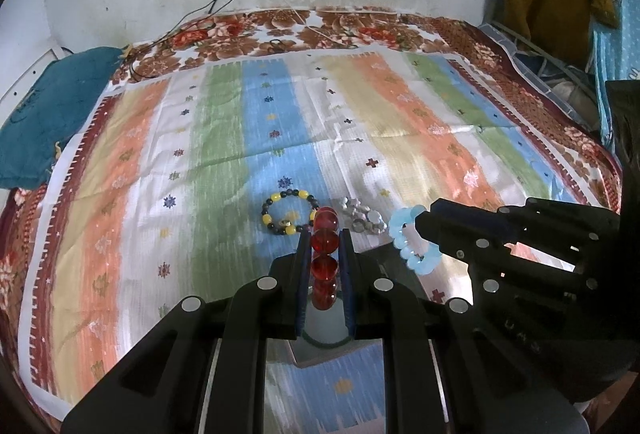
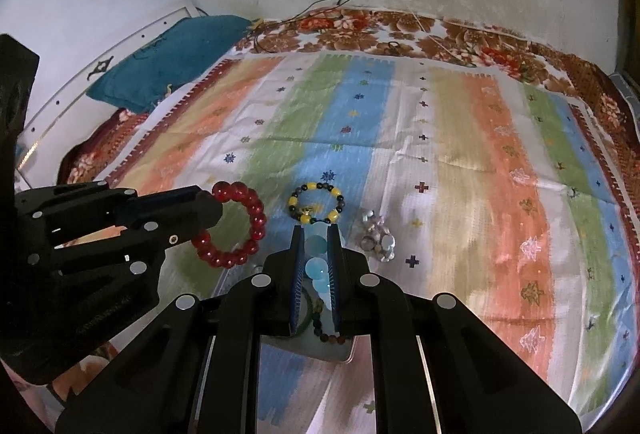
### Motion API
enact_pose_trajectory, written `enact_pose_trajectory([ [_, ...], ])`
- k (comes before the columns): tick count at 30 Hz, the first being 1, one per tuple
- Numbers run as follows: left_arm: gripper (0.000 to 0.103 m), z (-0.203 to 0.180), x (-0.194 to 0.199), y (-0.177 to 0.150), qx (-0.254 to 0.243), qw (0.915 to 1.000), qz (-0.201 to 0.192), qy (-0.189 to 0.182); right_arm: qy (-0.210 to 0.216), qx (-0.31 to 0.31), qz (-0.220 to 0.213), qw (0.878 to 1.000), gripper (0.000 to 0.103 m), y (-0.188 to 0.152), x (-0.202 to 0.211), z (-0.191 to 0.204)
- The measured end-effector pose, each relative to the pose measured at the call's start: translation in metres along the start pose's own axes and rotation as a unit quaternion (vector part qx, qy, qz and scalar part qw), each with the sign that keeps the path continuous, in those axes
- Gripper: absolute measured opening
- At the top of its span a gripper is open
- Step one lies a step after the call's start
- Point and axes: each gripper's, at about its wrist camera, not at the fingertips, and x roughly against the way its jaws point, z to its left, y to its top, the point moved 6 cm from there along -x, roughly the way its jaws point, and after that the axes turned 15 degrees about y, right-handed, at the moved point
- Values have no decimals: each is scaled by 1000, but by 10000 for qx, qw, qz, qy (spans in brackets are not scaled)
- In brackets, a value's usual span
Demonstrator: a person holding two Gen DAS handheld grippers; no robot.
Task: Organize jewelry
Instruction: 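Lift and carry both held bracelets over the silver tin, then open both tools to drop the red and light blue bracelets into the tin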
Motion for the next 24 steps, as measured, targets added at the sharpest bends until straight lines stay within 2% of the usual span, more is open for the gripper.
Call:
enact_pose_trajectory([
  [18,13,-1,6,-12,-1,10000,-15,10,148,-58,269,9995,12,-18,-6,6],
  [24,13,0,3,-14,23,10000,60,-45,82,-188,228,9995,13,-16,-5,-1],
])
